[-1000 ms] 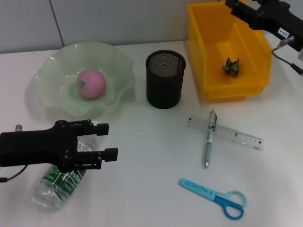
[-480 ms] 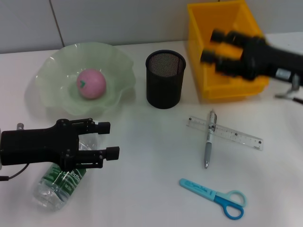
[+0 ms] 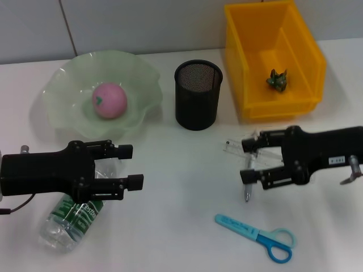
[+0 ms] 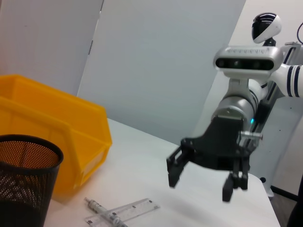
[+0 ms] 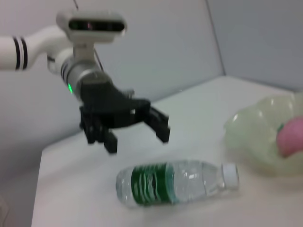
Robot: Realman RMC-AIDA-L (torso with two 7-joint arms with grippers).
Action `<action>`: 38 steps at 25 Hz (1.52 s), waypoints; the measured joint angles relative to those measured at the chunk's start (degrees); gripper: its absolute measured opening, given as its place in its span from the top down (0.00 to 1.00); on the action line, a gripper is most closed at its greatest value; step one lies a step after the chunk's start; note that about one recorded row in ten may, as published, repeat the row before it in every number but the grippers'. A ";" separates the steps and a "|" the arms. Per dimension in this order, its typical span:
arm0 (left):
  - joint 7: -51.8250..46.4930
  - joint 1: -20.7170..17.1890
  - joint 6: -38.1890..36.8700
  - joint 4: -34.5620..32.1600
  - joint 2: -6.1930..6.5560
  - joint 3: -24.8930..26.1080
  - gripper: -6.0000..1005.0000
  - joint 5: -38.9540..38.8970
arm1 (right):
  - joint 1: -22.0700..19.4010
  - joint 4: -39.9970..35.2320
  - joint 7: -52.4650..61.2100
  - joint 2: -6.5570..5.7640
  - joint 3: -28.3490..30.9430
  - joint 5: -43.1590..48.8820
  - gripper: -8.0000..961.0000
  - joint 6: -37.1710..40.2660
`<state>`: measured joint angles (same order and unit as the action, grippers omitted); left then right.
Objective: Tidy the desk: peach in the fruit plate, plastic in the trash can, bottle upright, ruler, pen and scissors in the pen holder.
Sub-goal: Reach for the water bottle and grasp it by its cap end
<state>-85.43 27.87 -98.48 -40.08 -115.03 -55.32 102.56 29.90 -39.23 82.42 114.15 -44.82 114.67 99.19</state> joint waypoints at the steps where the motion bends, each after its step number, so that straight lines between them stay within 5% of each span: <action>1: 0.00 0.00 0.07 0.00 0.07 0.02 0.23 0.04 | 0.00 -0.01 -0.07 0.11 0.00 0.79 0.19 -0.13; 17: -8.53 0.68 -1.10 -7.08 0.35 -0.40 0.23 0.12 | -0.19 -0.22 -0.37 0.46 0.00 2.10 0.19 -0.56; 19: -24.18 3.64 -1.17 -17.11 -0.65 -2.09 0.23 6.31 | -0.23 -0.73 -0.21 0.41 0.01 2.29 0.19 -0.38; 22: -24.18 3.64 -1.17 -17.11 -0.65 -2.09 0.23 6.31 | -0.36 -1.37 -0.17 0.43 0.00 2.69 0.19 -0.28; 24: -35.09 7.87 -1.21 -21.65 -1.80 -2.15 0.23 14.73 | -0.38 -1.46 -0.16 0.45 0.00 2.86 0.19 -0.25; 38: -57.76 20.20 -1.57 -22.57 -3.31 -5.84 0.23 38.03 | -0.50 -1.95 -0.20 0.20 0.07 3.69 0.19 -0.14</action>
<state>-143.19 48.07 -100.05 -62.64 -118.34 -61.16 140.59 29.39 -41.18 82.22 114.35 -44.76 118.36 99.05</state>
